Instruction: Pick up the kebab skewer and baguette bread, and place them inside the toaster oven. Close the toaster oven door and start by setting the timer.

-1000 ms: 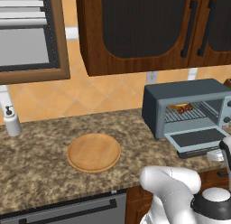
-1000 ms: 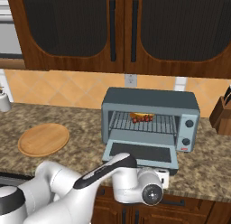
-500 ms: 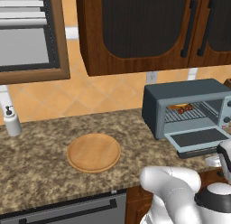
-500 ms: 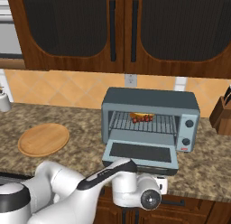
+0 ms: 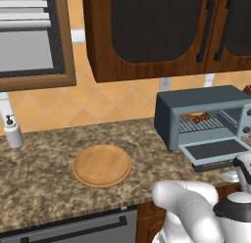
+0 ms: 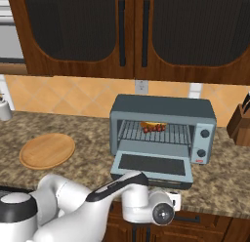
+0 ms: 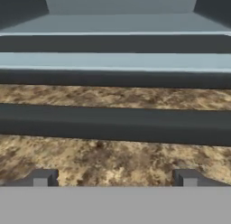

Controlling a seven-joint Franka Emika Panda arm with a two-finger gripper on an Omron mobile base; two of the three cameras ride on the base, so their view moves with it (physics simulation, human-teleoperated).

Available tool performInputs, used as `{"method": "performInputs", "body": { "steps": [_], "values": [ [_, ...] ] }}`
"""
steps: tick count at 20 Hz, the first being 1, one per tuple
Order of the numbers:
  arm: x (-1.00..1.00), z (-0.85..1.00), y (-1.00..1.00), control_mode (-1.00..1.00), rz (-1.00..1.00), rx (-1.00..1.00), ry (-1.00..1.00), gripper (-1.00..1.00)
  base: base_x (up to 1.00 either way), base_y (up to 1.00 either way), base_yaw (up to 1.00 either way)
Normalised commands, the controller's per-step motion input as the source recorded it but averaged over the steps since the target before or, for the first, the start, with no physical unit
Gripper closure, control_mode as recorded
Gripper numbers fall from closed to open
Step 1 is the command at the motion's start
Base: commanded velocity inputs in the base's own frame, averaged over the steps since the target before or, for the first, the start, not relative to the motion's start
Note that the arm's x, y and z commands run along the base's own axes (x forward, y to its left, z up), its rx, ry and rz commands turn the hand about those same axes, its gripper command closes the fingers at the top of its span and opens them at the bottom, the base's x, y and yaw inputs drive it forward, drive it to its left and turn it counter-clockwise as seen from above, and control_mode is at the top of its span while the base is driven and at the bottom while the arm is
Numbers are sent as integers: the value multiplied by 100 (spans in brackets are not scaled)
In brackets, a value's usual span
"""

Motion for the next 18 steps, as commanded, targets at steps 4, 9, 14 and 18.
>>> {"method": "performInputs", "body": {
  "steps": [4, 9, 14, 18],
  "values": [
    [8, -5, 0, -100, 0, 0, 2, -100, 0, 0, 0],
    [14, -12, 0, -100, 0, 0, 0, -100, 0, 0, 0],
    [6, -16, -2, -100, 0, 0, 3, -100, 0, 0, 0],
    [3, -10, -1, -100, 0, 0, 4, -100, 0, 0, 0]
  ]
}}
